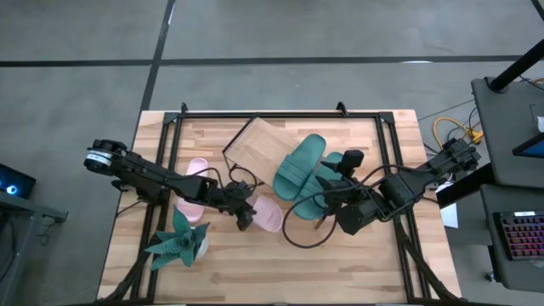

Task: Pick and place slides into the shelf
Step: Put the right pink slide on the shelf

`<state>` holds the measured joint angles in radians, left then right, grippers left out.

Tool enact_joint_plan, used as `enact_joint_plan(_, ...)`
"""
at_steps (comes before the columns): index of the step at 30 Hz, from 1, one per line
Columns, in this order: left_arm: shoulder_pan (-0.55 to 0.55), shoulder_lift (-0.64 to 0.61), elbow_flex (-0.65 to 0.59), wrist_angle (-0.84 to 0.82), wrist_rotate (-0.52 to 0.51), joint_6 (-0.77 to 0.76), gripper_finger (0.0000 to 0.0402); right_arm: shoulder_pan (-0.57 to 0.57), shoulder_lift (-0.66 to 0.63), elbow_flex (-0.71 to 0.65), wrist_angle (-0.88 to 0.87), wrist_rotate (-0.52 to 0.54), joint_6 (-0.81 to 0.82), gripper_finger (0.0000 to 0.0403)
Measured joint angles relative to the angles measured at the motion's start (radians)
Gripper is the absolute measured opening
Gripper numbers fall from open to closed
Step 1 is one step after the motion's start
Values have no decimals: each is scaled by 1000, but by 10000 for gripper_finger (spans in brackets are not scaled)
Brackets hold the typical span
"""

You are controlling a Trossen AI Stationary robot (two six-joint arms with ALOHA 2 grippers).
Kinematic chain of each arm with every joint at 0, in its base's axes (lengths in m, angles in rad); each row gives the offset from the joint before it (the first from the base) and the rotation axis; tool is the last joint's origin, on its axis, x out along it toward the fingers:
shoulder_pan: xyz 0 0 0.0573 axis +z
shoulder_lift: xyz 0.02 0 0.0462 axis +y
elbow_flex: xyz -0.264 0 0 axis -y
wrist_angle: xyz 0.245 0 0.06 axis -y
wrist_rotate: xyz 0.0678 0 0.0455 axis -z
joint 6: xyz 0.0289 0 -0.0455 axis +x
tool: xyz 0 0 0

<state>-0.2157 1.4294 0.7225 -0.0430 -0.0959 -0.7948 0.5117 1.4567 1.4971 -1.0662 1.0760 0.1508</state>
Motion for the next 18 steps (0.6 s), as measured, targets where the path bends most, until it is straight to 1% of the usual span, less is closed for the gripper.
enact_joint_plan(5,-3,-74,37,-49,45,0,2,0,-3,14,29,1,-91,201)
enact_joint_plan(7,-9,-113,49,-90,52,4,2,0,-5,22,42,1,-100,201)
enact_joint_plan(13,-55,-256,107,-309,67,28,1,0,-7,35,58,-1,-102,201)
enact_joint_plan(16,-94,-326,139,-373,-7,58,1,-1,-7,36,78,-2,-105,201)
enact_joint_plan(18,-119,-373,157,-370,-106,103,1,-6,-3,37,128,-2,-141,201)
